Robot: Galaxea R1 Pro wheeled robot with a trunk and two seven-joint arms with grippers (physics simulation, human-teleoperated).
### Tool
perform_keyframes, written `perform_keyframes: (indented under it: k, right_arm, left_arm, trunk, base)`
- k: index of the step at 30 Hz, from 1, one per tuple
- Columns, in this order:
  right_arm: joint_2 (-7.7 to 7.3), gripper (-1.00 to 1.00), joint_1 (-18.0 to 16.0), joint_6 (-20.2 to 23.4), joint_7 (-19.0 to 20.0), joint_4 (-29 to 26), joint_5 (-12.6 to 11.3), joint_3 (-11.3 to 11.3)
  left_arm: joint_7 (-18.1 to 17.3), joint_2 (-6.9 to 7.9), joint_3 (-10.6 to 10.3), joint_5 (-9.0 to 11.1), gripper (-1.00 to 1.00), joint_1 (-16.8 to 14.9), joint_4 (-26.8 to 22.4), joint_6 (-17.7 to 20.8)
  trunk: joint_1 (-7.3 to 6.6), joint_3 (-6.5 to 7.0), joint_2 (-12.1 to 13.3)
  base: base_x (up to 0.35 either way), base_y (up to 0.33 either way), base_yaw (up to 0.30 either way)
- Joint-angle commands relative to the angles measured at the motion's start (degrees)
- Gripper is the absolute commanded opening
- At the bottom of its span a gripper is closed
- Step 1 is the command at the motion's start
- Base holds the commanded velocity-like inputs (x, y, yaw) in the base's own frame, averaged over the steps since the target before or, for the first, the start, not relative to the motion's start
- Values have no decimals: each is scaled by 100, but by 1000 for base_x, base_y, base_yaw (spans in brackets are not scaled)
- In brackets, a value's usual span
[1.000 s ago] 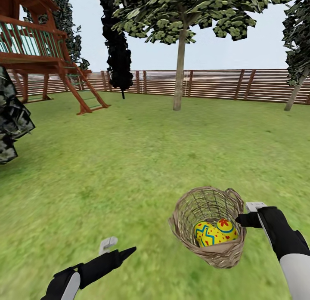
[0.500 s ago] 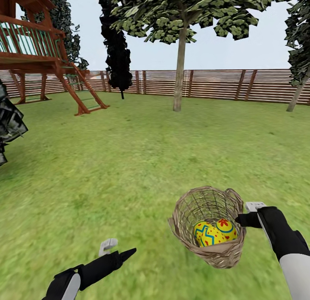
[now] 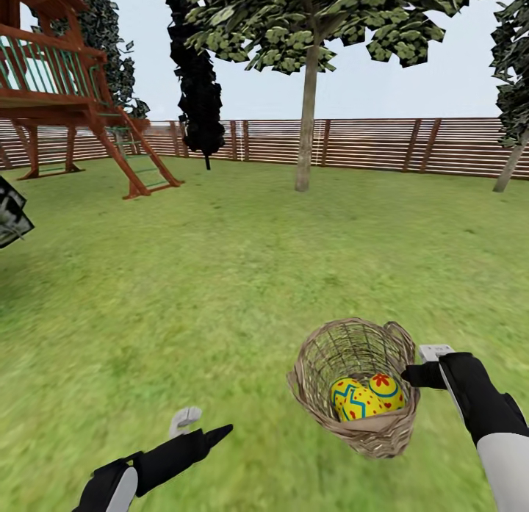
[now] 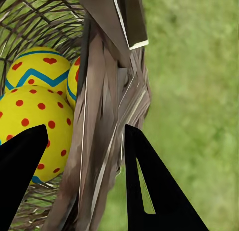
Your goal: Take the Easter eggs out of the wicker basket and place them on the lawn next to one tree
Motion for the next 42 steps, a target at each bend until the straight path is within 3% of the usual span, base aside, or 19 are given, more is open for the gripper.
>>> perform_keyframes:
  k: [1, 42]
  right_arm:
    - [2, -100, -5, 16, 53, -7, 33, -11]
    - [19, -100, -5, 16, 53, 14, 33, -9]
  left_arm:
    - [-7, 1, 6, 25, 100, -3, -2, 38]
    - [-7, -4, 4, 24, 100, -3, -2, 39]
  trunk:
    - [3, -5, -2]
    - [3, -5, -2]
  base:
    - [342, -116, 0]
    - [343, -117, 0]
